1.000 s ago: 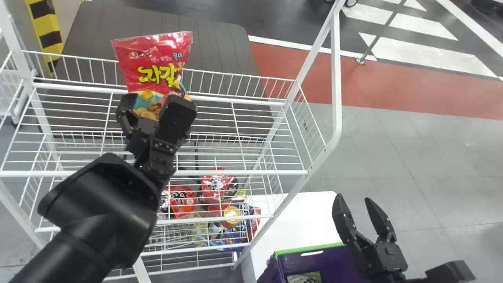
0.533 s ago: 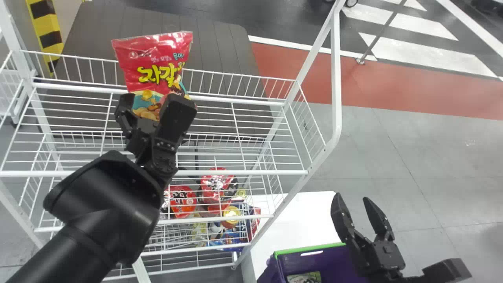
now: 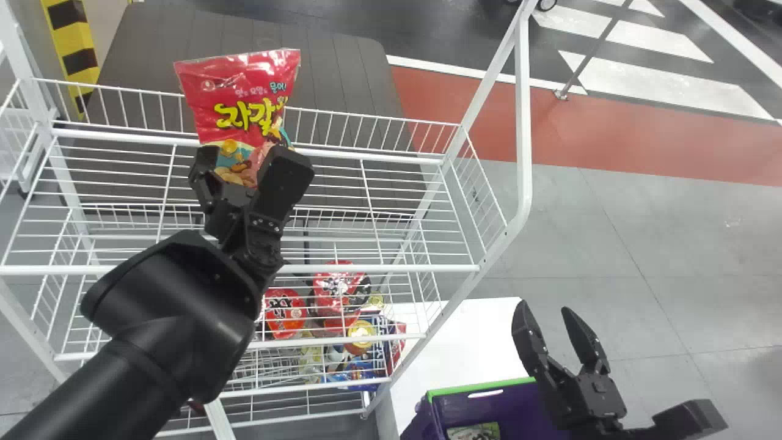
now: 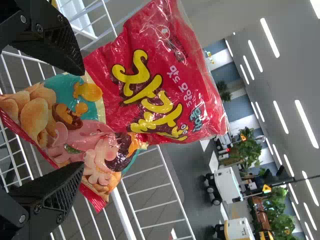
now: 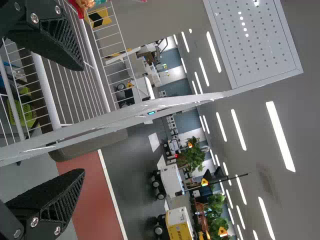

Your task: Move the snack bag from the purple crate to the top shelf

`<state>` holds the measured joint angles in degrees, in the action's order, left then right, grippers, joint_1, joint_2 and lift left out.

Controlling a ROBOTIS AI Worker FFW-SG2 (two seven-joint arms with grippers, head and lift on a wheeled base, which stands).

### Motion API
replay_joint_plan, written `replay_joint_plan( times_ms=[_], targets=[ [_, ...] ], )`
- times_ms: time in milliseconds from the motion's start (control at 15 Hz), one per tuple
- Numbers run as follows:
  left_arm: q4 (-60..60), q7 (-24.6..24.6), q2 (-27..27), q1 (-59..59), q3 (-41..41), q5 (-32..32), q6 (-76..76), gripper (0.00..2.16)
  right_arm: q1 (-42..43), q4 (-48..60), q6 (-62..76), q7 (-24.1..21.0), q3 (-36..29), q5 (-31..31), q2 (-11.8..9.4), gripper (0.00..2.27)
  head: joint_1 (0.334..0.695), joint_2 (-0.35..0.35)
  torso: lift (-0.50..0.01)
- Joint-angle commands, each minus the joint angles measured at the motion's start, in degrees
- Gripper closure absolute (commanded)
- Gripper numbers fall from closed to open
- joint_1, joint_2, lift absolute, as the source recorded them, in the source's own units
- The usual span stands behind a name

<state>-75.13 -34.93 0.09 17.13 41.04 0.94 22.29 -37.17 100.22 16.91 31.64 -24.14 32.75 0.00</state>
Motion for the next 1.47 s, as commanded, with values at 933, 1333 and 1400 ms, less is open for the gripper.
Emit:
replay_joint_plan(
  times_ms=[933,1333,1400],
  targets=[
    [1.9,2.9,-0.2,0.4,-0.7,-1.1,1.4,1.81,1.3,-1.4,-0.4,0.0,0.2,-0.1,0.1,0.09,0.695,-0.35,0.0],
    [-8.6,5.8,-0.2,-3.5,-3.2,-3.6,10.4,1.81,1.8,-2.0,-0.4,0.0,0.4,-0.2,0.1,0.09,0.695,-0.35,0.0],
    [-10.9,6.5,-0.2,-4.0,-3.6,-4.3,12.1,1.81,2.0,-2.2,-0.4,0.0,0.6,-0.2,0.1,0.09,0.695,-0.35,0.0]
  ],
)
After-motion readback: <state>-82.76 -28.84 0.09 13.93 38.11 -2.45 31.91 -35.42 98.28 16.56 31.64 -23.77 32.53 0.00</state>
